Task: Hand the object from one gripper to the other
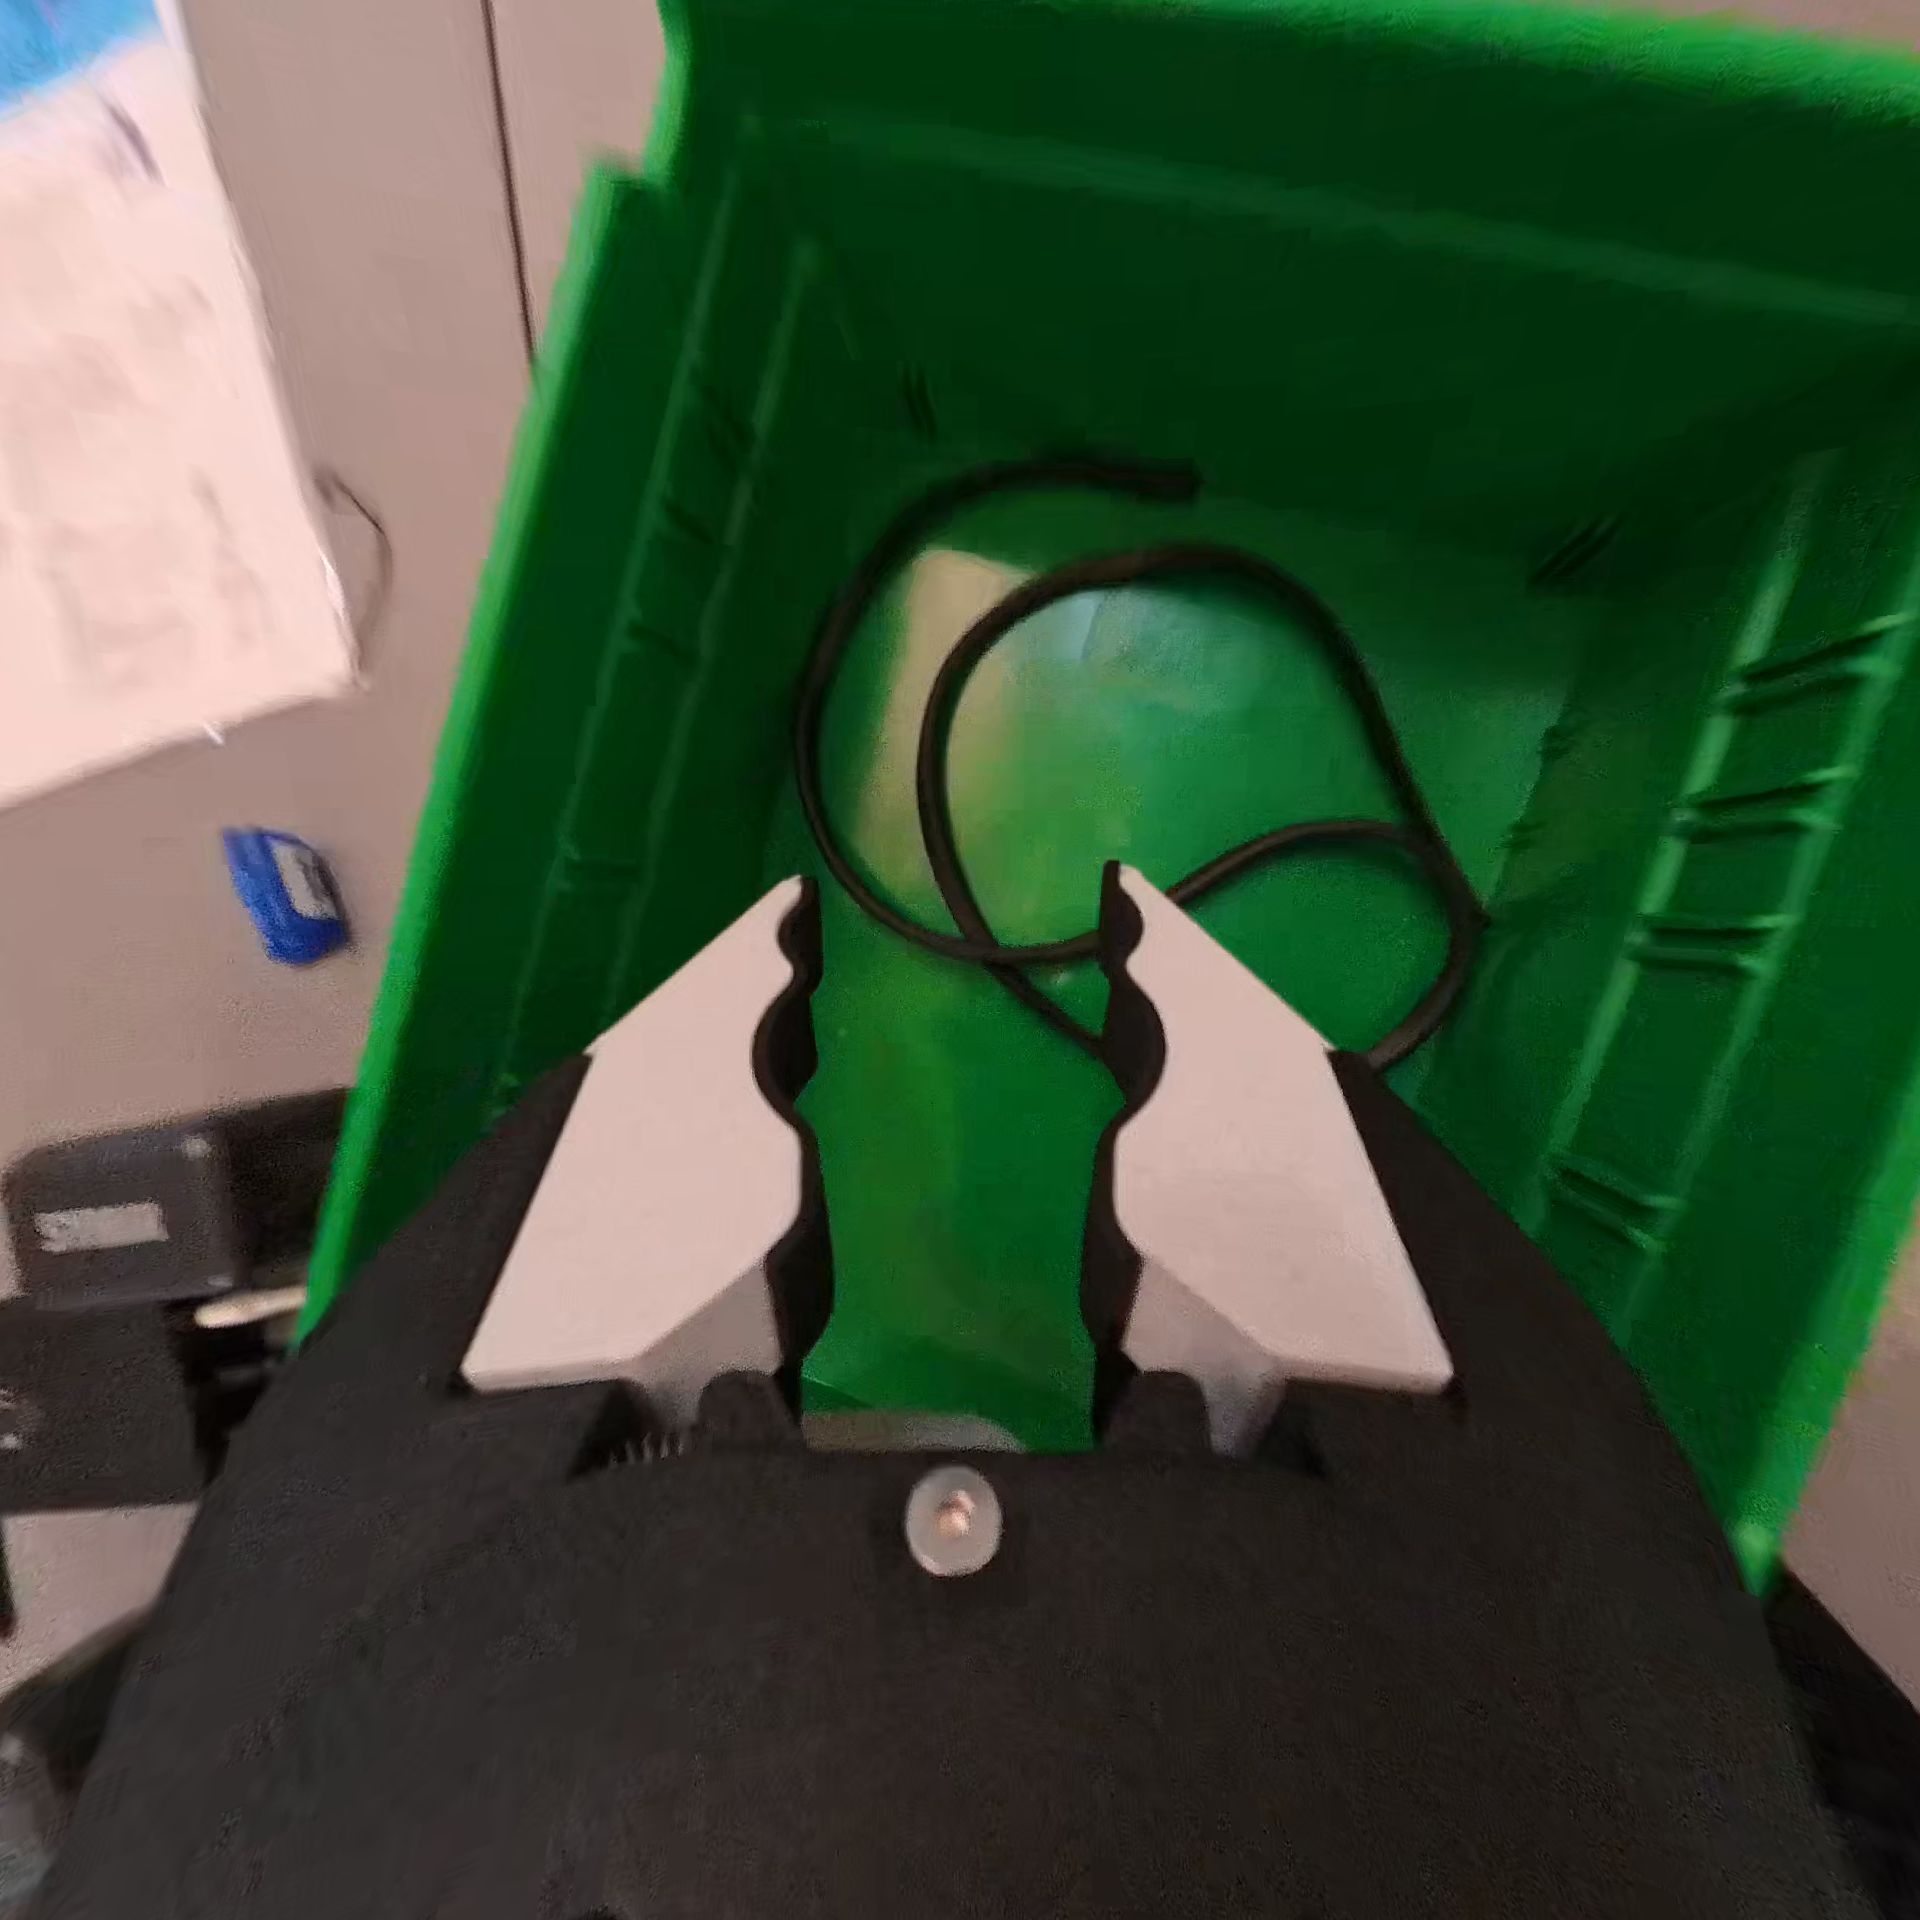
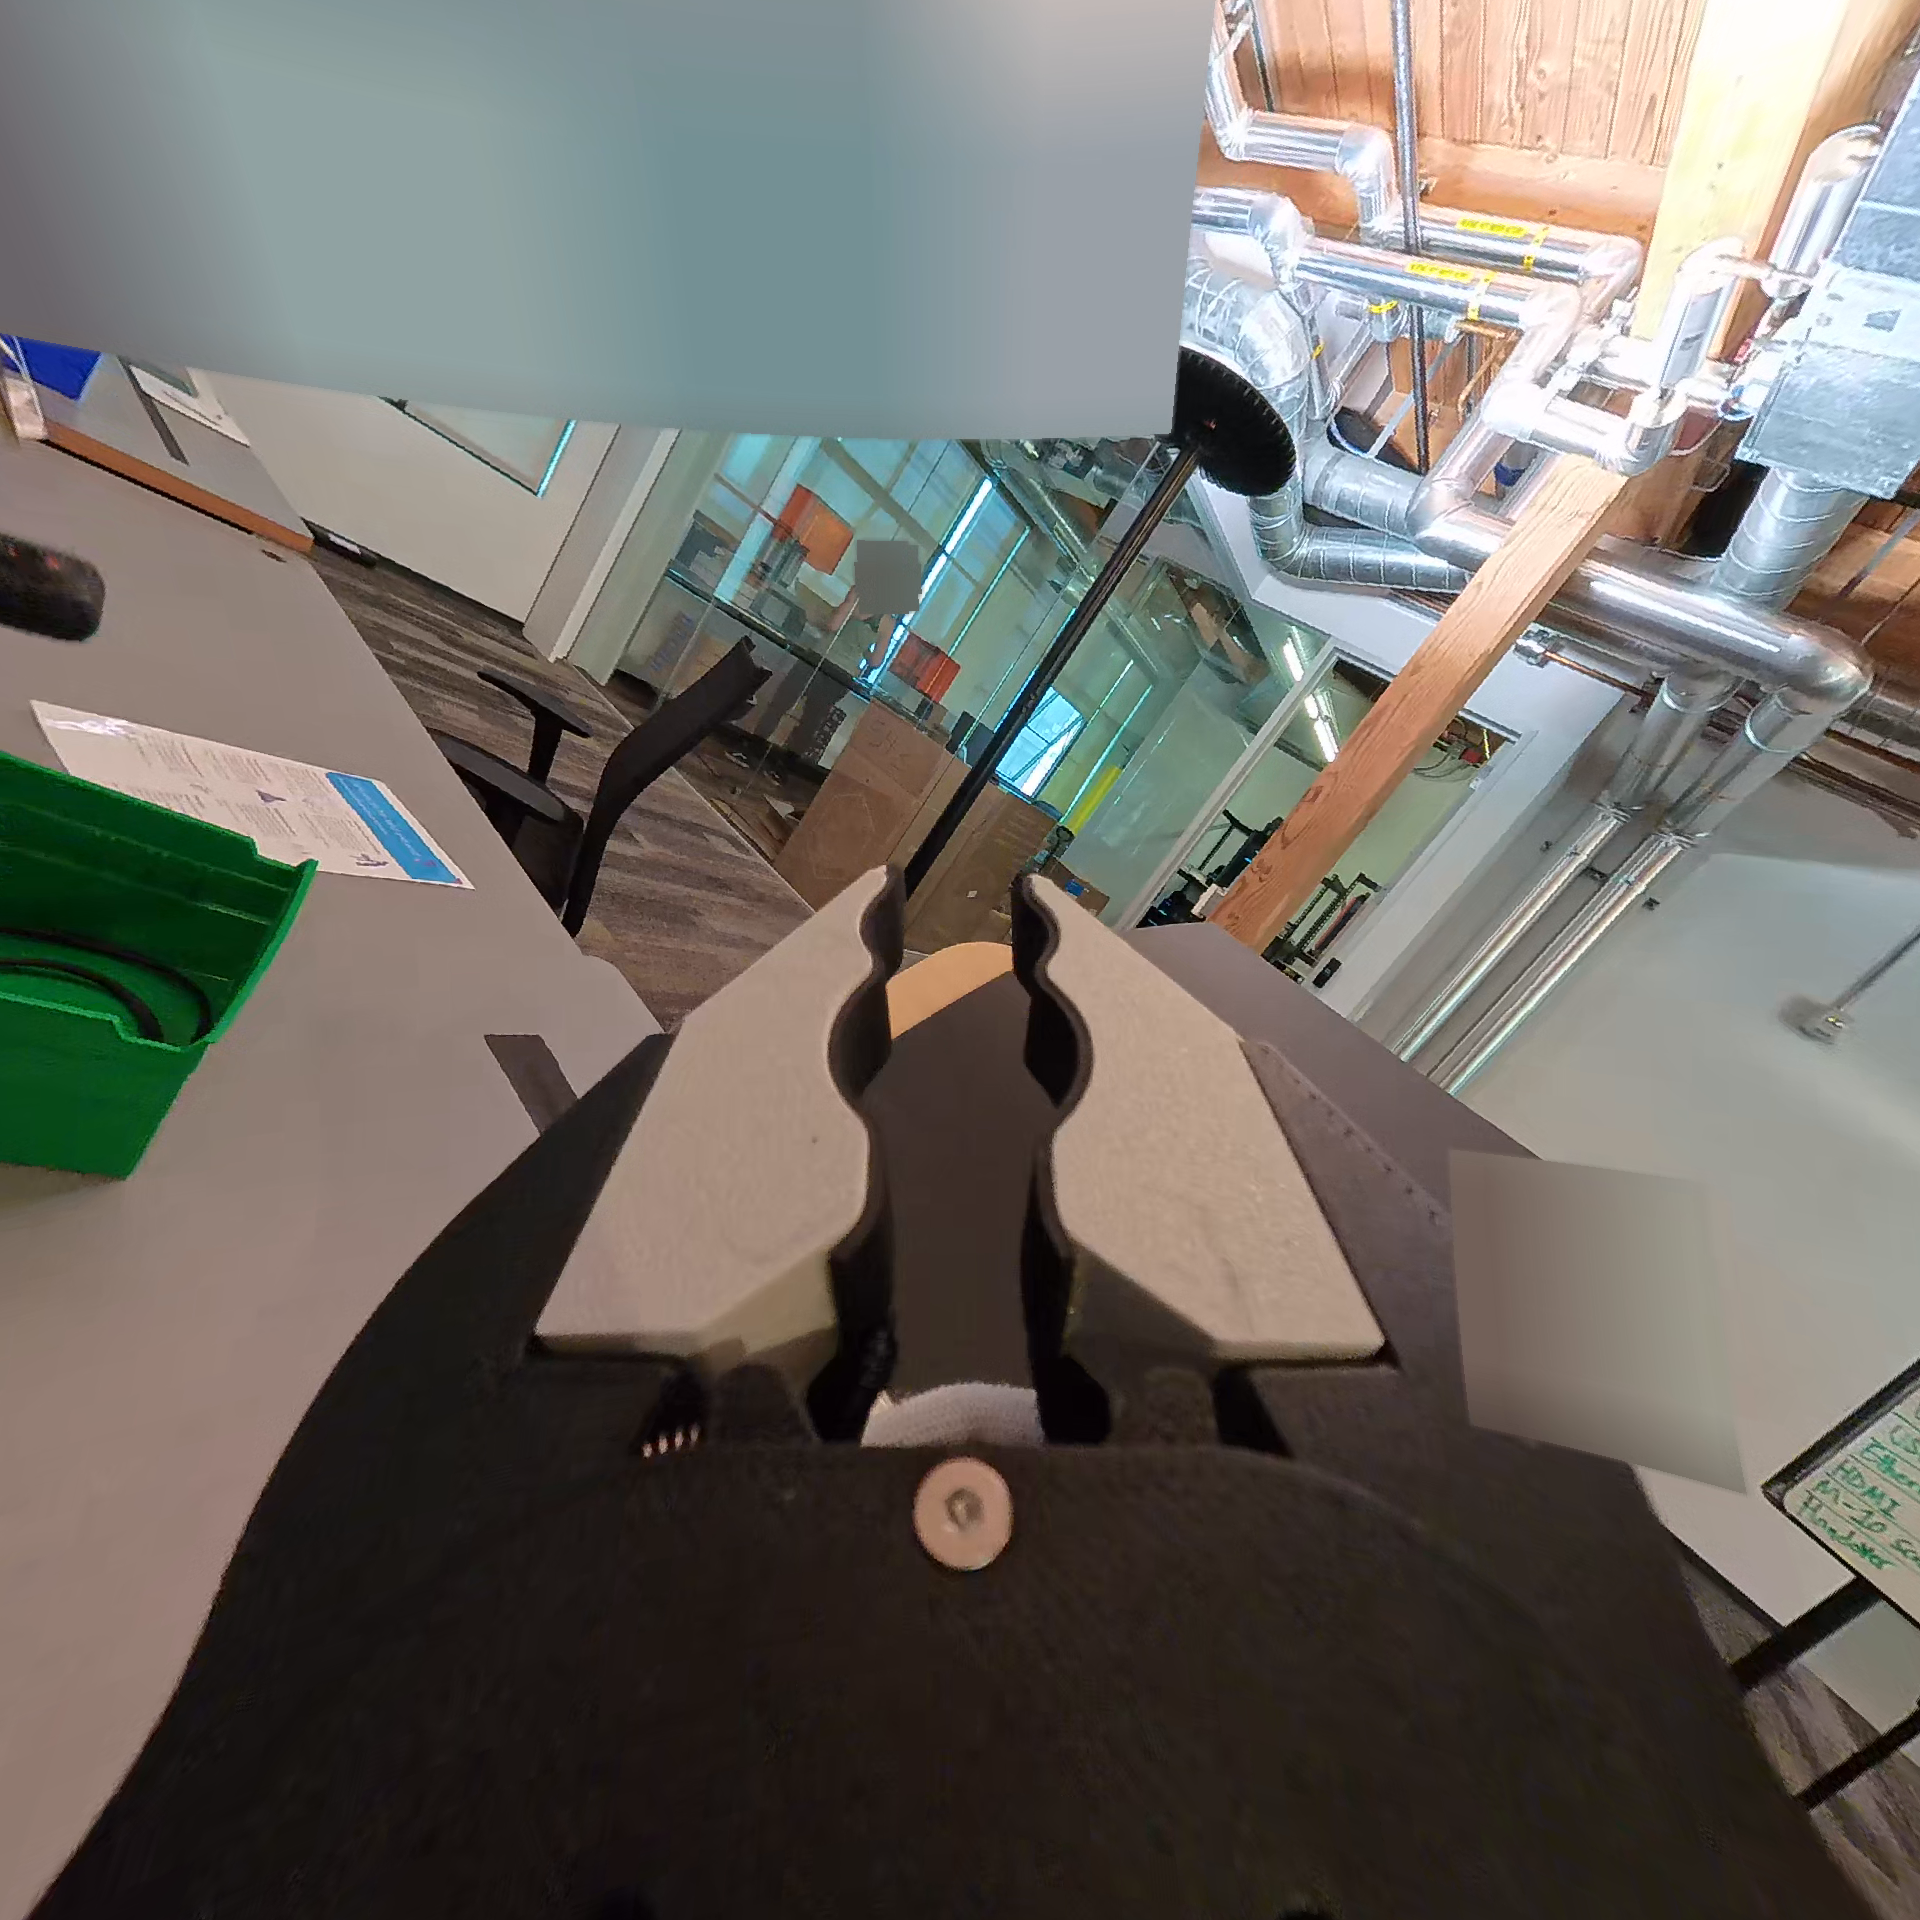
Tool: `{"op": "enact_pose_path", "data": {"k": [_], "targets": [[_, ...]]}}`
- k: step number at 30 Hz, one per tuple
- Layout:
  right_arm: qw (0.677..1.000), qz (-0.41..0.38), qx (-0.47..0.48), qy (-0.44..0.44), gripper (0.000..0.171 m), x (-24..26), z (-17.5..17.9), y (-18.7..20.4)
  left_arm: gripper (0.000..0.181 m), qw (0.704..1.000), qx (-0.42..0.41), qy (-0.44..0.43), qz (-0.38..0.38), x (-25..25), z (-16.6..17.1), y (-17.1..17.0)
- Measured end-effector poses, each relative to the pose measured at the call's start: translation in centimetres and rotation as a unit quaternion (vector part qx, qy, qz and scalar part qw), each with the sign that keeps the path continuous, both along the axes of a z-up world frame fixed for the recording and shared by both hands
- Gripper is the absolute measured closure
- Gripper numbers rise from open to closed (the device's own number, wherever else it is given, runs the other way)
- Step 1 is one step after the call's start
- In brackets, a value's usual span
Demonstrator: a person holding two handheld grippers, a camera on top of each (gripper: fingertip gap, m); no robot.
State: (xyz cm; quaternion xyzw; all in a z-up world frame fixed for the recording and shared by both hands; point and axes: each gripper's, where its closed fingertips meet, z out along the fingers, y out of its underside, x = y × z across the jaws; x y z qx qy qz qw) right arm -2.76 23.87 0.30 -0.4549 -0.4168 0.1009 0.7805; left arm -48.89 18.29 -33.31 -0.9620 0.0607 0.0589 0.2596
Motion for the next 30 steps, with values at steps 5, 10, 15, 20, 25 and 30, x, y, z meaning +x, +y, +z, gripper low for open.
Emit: {"op": "enact_pose_path", "data": {"k": [5, 10, 15, 20, 25, 30], "targets": [[1.000, -0.009, 0.001, 0.003, 0.153, 0.9, 0.1, 0.2, 0.131, 0.998, -0.062, 0.016, 0.018, -1.1, -4.0, -0.1], [1.000, -0.015, 0.000, 0.007, 0.153, 1.7, 0.2, 0.5, 0.146, 0.997, -0.070, -0.007, 0.038, -1.6, -6.0, 0.6], [1.000, -0.019, -0.001, 0.008, 0.153, 2.1, 0.2, 0.8, 0.174, 0.998, -0.055, -0.001, 0.027, -1.7, -6.1, 1.1], [1.000, -0.018, -0.002, 0.005, 0.153, 2.0, 0.0, 0.9, 0.177, 0.999, -0.005, 0.040, 0.009, -2.2, -3.7, 1.5], [1.000, -0.008, -0.010, -0.008, 0.153, 0.9, -0.7, 1.1, 0.177, 0.991, 0.085, 0.102, -0.004, -2.0, 3.0, 2.3], [0.999, 0.009, -0.016, -0.035, 0.151, -1.3, -2.1, 1.4, 0.177, 0.967, 0.180, 0.172, -0.044, 0.5, 11.1, 3.4]]}}
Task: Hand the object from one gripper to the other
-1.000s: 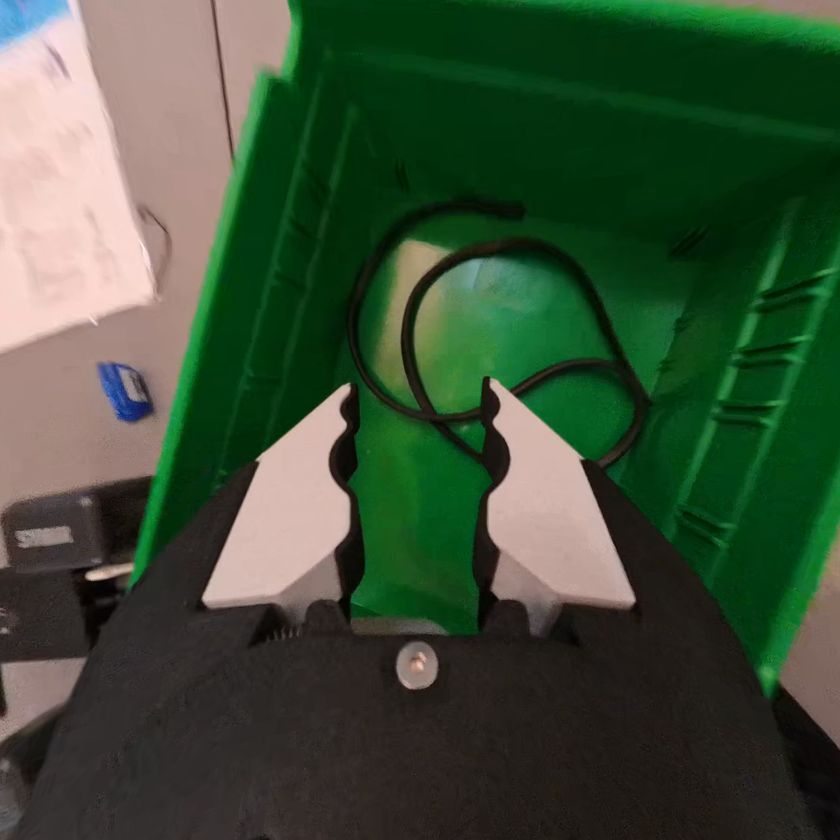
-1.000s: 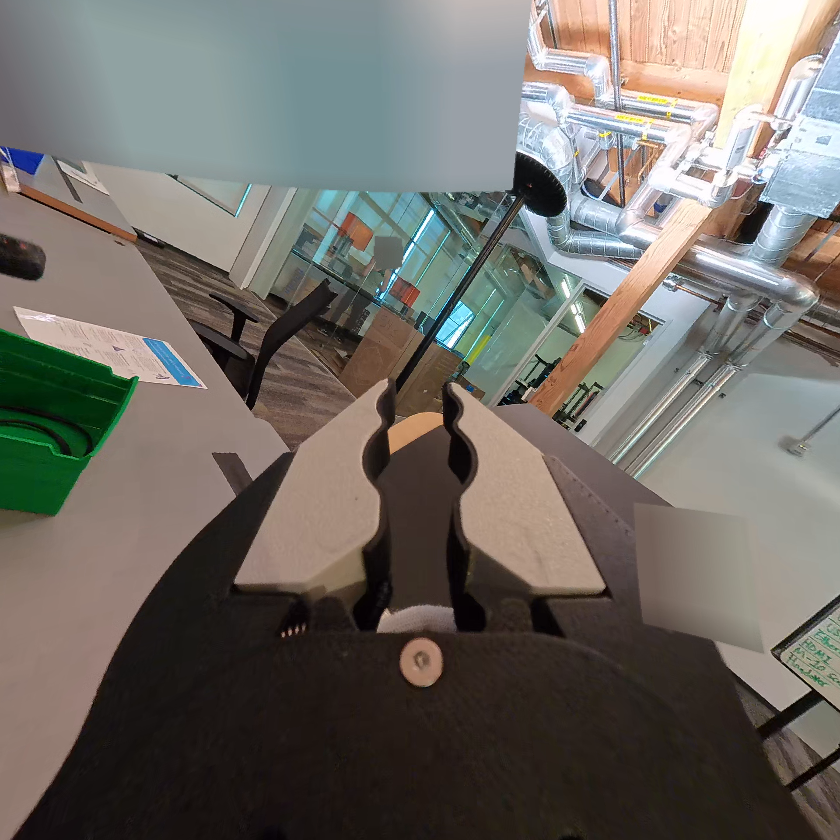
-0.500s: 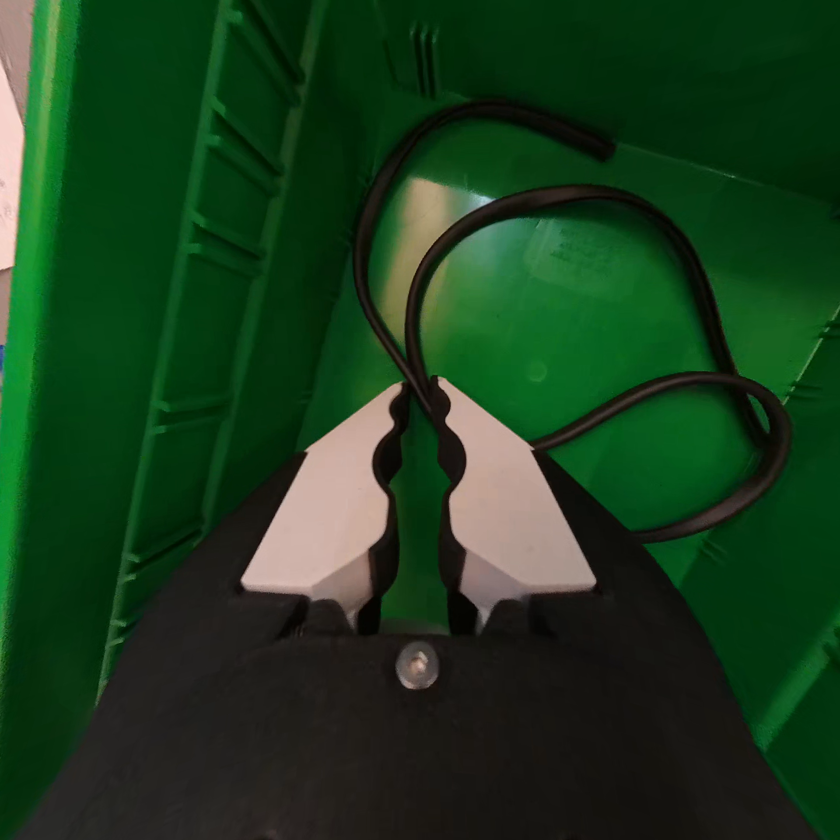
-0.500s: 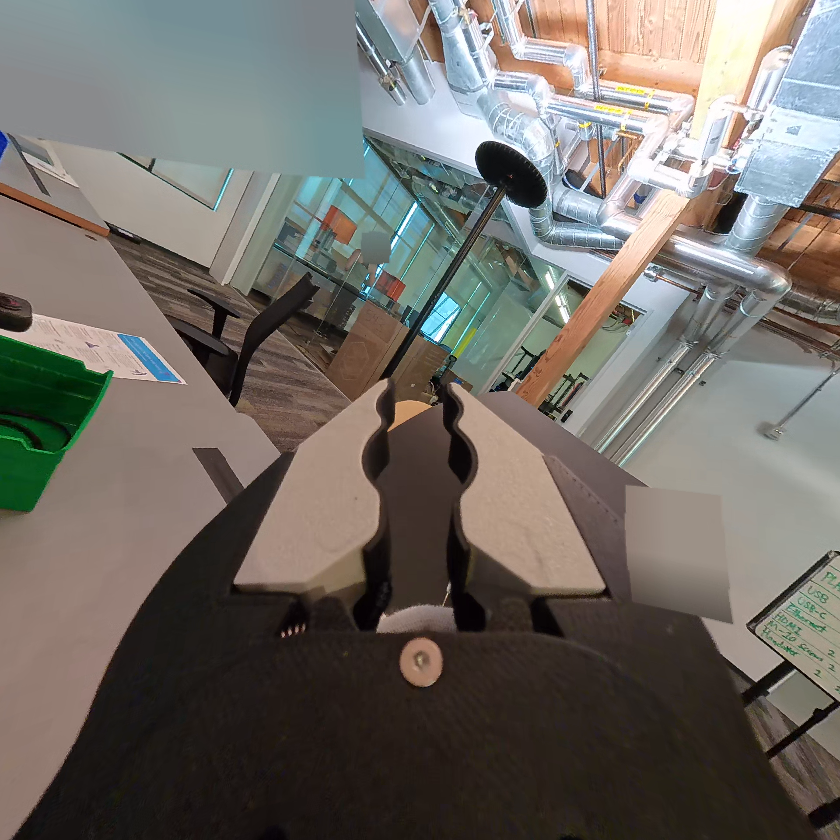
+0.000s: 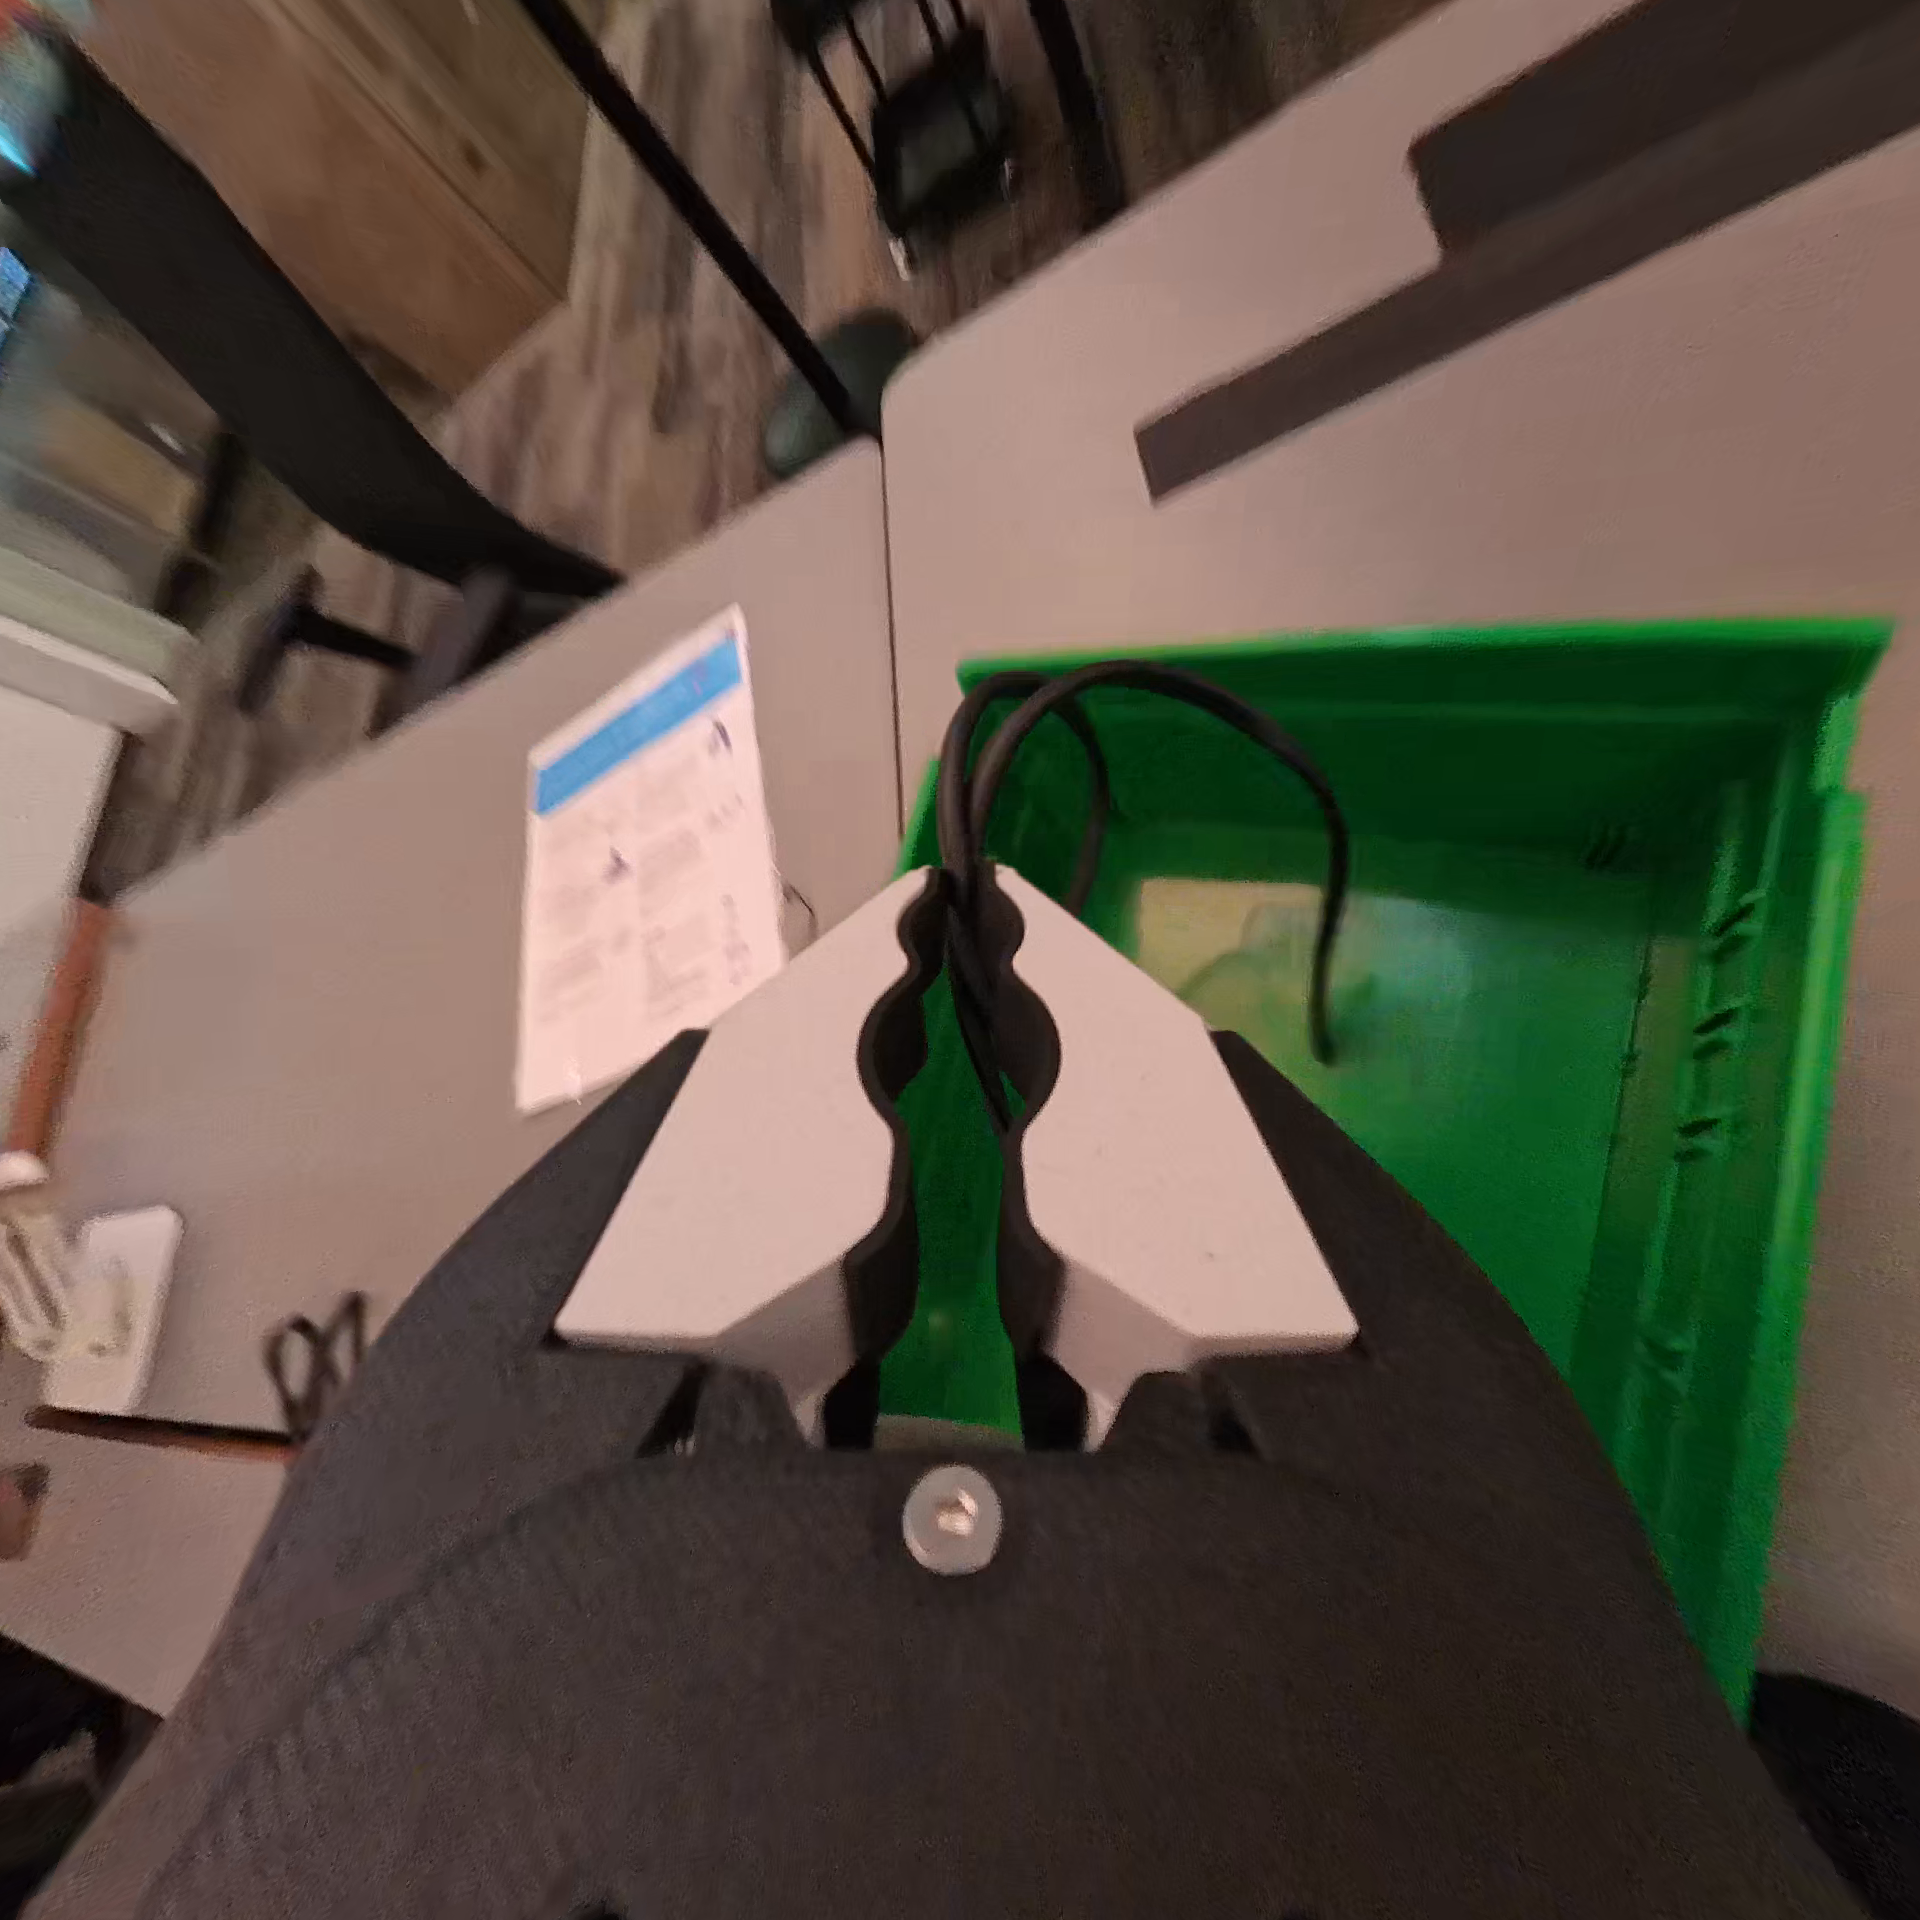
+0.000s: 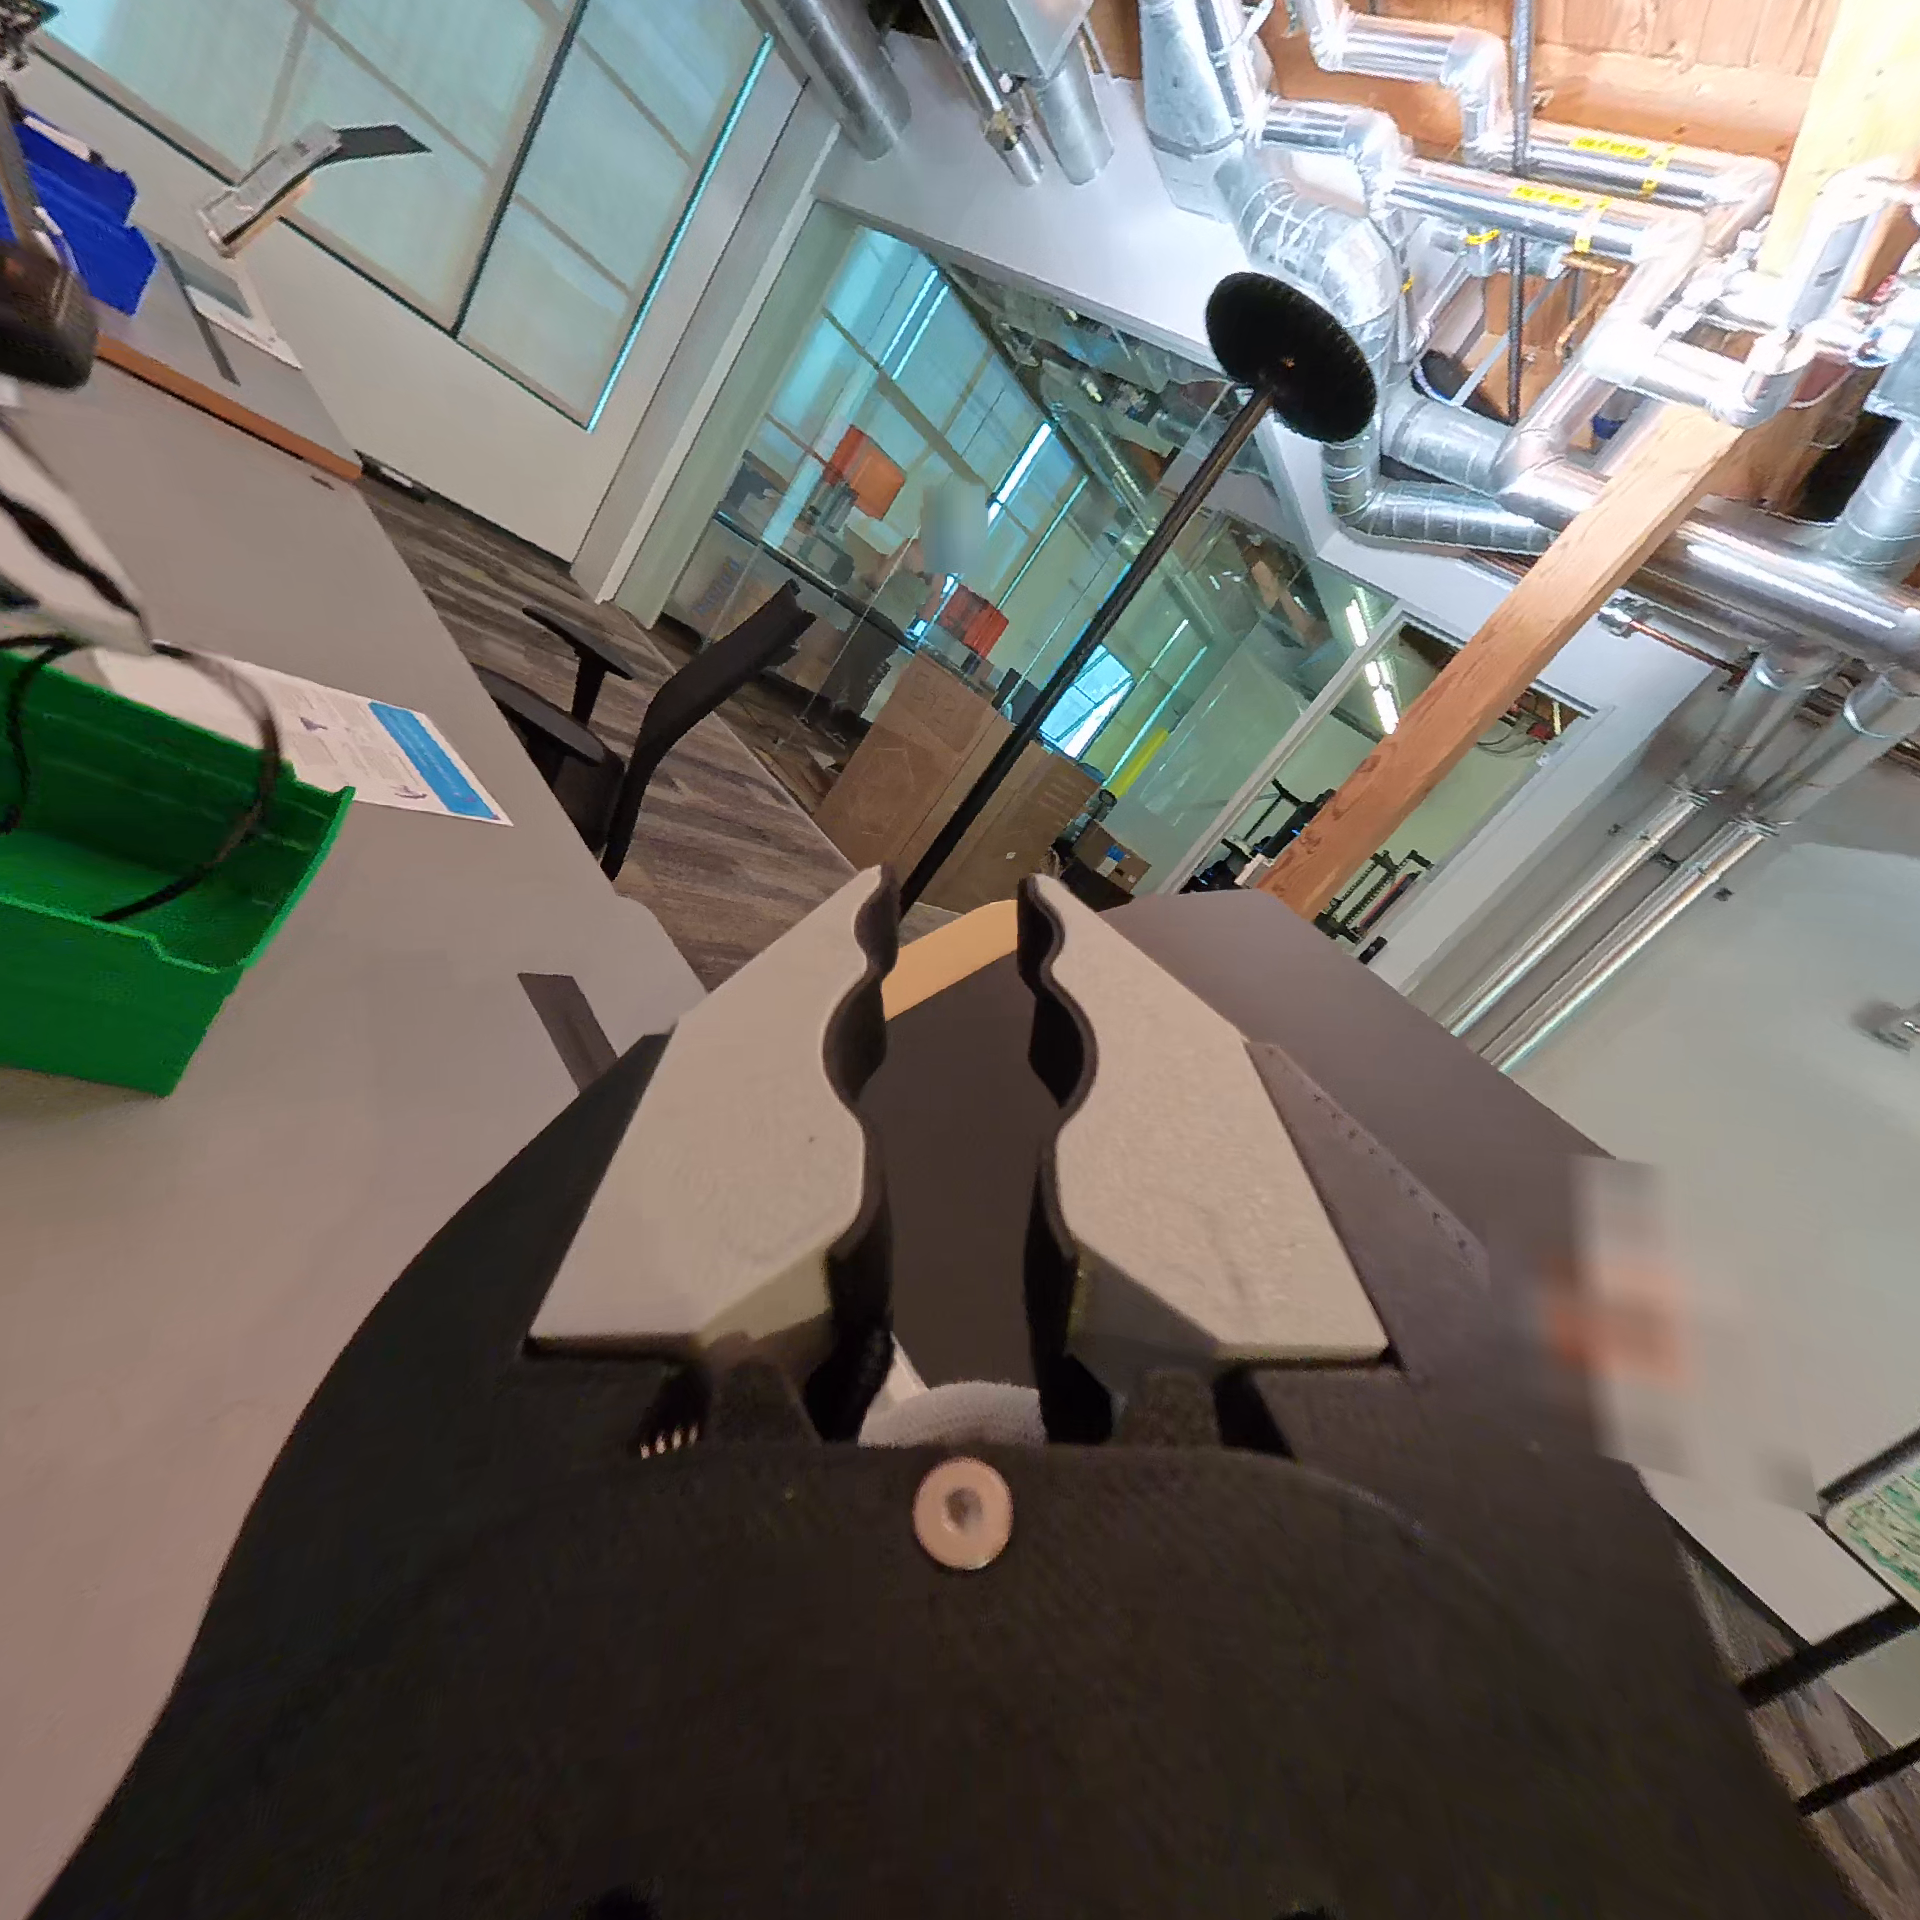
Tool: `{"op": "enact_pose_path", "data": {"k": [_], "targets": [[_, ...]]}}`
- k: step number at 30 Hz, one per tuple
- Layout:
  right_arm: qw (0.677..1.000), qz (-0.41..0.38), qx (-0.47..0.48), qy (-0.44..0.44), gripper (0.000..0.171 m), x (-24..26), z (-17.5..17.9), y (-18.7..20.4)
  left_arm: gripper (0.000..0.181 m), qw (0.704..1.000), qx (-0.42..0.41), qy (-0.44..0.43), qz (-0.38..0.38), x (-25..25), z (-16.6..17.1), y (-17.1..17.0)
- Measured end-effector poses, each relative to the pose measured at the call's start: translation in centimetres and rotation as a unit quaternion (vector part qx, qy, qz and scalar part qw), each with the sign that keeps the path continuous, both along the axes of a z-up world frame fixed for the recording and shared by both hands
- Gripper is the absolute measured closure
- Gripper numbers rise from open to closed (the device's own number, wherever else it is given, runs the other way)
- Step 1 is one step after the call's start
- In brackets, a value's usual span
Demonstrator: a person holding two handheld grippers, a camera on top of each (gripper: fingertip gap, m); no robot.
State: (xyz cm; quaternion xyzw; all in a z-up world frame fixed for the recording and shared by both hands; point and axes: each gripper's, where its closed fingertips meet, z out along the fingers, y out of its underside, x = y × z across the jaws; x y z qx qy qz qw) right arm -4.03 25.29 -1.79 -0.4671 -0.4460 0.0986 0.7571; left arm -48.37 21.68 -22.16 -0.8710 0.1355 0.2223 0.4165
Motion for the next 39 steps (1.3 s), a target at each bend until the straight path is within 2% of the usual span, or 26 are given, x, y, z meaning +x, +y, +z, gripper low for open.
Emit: {"op": "enact_pose_path", "data": {"k": [6, 12, 16, 20, 22, 25, 29, 37, 39], "targets": [[0.999, 0.035, -0.002, -0.035, 0.140, -3.5, -1.9, -0.2, 0.178, 0.989, 0.083, 0.092, -0.077, 6.8, 8.3, 1.4], [0.994, 0.072, 0.015, -0.086, 0.129, -7.4, -4.3, -1.3, 0.178, 0.967, 0.130, 0.105, -0.195, 16.8, 12.5, 3.0], [0.988, 0.084, 0.027, -0.124, 0.126, -9.6, -6.1, -1.8, 0.178, 0.947, 0.138, 0.103, -0.271, 23.1, 12.4, 4.4], [0.984, 0.074, 0.029, -0.159, 0.128, -10.6, -7.8, -1.2, 0.178, 0.929, 0.142, 0.119, -0.319, 27.3, 11.2, 5.6], [0.983, 0.062, 0.041, -0.167, 0.136, -10.7, -8.3, -0.5, 0.178, 0.924, 0.139, 0.125, -0.333, 28.6, 10.2, 5.9], [0.980, 0.037, 0.063, -0.185, 0.137, -10.9, -9.3, 0.7, 0.178, 0.919, 0.136, 0.133, -0.347, 29.6, 9.0, 6.3], [0.960, 0.002, 0.128, -0.248, 0.137, -11.9, -11.5, 1.7, 0.177, 0.908, 0.140, 0.126, -0.374, 30.6, 7.8, 5.9], [0.945, -0.034, 0.168, -0.278, 0.149, -13.4, -13.3, 2.8, 0.177, 0.901, 0.123, 0.119, -0.398, 30.4, 6.5, 5.5], [0.945, -0.038, 0.171, -0.277, 0.160, -13.6, -13.4, 2.8, 0.177, 0.899, 0.125, 0.119, -0.404, 30.8, 6.6, 5.2]]}}
